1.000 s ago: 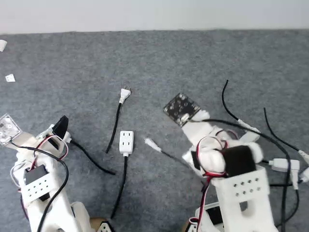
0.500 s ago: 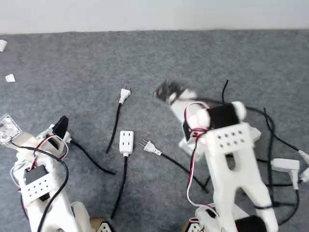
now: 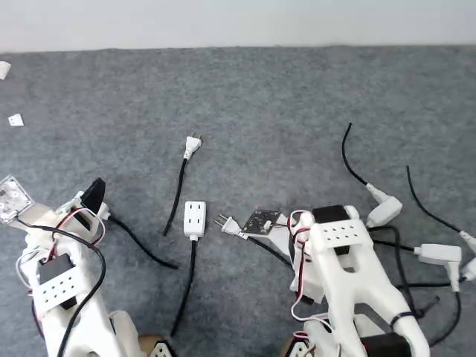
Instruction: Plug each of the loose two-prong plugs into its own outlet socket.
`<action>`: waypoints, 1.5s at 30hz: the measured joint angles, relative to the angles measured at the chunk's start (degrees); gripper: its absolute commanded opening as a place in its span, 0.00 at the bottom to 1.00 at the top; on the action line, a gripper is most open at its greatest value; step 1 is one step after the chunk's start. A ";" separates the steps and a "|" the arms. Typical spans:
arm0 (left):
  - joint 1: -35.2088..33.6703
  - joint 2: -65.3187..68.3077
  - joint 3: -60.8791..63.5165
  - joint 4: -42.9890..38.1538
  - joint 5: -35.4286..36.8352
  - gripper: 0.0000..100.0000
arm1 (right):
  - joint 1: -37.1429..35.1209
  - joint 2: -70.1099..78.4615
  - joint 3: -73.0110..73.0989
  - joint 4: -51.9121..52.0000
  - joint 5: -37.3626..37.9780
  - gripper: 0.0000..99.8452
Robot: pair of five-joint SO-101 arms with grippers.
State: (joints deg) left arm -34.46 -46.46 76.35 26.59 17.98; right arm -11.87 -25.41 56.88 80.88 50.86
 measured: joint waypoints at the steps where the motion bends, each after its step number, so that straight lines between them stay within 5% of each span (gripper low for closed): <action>1: 0.00 0.00 0.00 0.00 0.00 0.41 | 0.00 0.00 0.18 -1.23 0.00 0.17; 11: 0.00 0.00 0.00 0.00 0.00 0.41 | 0.35 0.00 6.24 -18.29 -4.48 0.13; 18: 0.00 0.00 0.00 0.00 0.00 0.41 | 0.53 -0.18 6.51 -18.99 -4.57 0.13; 22: 0.00 0.00 0.00 0.00 0.00 0.41 | 0.62 -0.18 6.59 -19.60 -4.92 0.00; 30: 0.00 0.00 0.00 0.00 0.00 0.41 | 0.70 -0.35 6.59 -19.78 -5.01 0.01; 45: 0.00 0.00 0.00 0.00 0.00 0.41 | 7.65 -0.44 -30.07 13.71 -5.19 0.01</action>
State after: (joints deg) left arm -34.46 -46.46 76.35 26.59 17.98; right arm -4.22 -25.85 26.81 94.59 45.67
